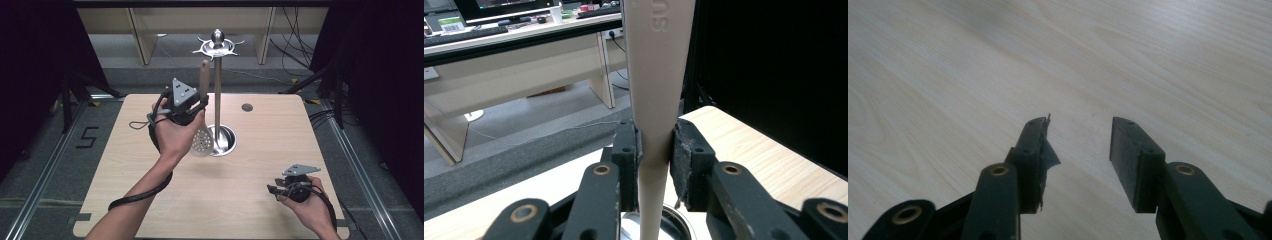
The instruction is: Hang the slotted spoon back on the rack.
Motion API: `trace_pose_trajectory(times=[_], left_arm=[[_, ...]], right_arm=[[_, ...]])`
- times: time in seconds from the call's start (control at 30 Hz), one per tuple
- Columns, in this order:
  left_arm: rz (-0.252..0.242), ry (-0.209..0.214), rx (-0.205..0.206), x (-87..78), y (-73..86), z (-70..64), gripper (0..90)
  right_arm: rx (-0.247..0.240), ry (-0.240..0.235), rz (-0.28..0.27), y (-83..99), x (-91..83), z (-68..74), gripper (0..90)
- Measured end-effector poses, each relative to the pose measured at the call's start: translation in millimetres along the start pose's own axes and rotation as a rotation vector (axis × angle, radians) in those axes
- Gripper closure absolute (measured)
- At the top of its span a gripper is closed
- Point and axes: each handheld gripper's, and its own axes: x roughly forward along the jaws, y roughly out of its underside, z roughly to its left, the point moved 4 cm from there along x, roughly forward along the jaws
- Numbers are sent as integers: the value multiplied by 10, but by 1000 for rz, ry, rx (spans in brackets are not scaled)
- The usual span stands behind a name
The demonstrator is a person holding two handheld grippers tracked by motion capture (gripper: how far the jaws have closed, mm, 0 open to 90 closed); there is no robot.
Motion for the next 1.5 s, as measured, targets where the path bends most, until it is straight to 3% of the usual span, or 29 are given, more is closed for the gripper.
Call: trace_pose_trajectory(times=[1.5], left_arm=[[25, 5, -9, 70, -81, -51, 734]], right_arm=[[0, -1, 0, 1, -1, 2, 591]])
